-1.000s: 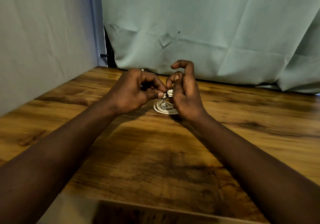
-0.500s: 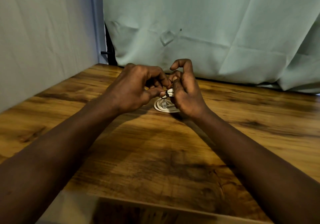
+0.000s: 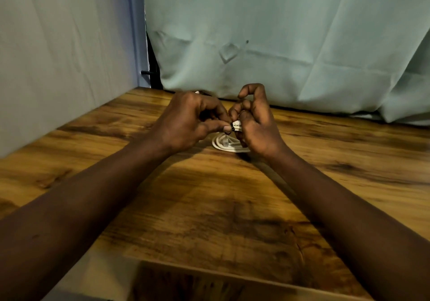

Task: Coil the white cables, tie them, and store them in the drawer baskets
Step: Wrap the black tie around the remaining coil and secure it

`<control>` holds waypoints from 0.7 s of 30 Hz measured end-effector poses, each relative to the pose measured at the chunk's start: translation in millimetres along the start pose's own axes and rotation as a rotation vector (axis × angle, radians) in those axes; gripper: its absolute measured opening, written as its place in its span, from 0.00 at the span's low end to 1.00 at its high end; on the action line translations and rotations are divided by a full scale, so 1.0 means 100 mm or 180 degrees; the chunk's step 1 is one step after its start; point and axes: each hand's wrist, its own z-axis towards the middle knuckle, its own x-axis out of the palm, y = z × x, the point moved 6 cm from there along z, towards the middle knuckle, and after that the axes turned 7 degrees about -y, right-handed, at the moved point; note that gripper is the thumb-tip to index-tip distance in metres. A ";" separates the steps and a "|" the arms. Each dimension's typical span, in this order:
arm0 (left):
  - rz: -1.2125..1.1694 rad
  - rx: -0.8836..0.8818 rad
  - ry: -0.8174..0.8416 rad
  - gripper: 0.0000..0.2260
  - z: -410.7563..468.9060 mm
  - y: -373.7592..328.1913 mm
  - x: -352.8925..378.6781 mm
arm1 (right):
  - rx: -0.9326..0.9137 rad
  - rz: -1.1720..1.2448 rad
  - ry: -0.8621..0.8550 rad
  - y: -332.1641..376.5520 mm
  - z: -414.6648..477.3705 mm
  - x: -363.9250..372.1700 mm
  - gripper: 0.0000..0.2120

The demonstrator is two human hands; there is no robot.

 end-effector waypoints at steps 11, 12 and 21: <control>0.0038 -0.0014 -0.0061 0.16 -0.09 0.04 0.12 | 0.0566 0.0483 -0.0549 -0.08 0.02 -0.13 0.22; 0.0128 0.0031 -0.0094 0.17 -0.09 0.03 0.12 | 0.0612 0.0530 -0.0546 -0.08 0.02 -0.13 0.21; -0.0208 -0.0461 -0.0676 0.13 -0.10 0.07 0.06 | 0.0718 0.0743 -0.0659 -0.14 0.01 -0.02 0.20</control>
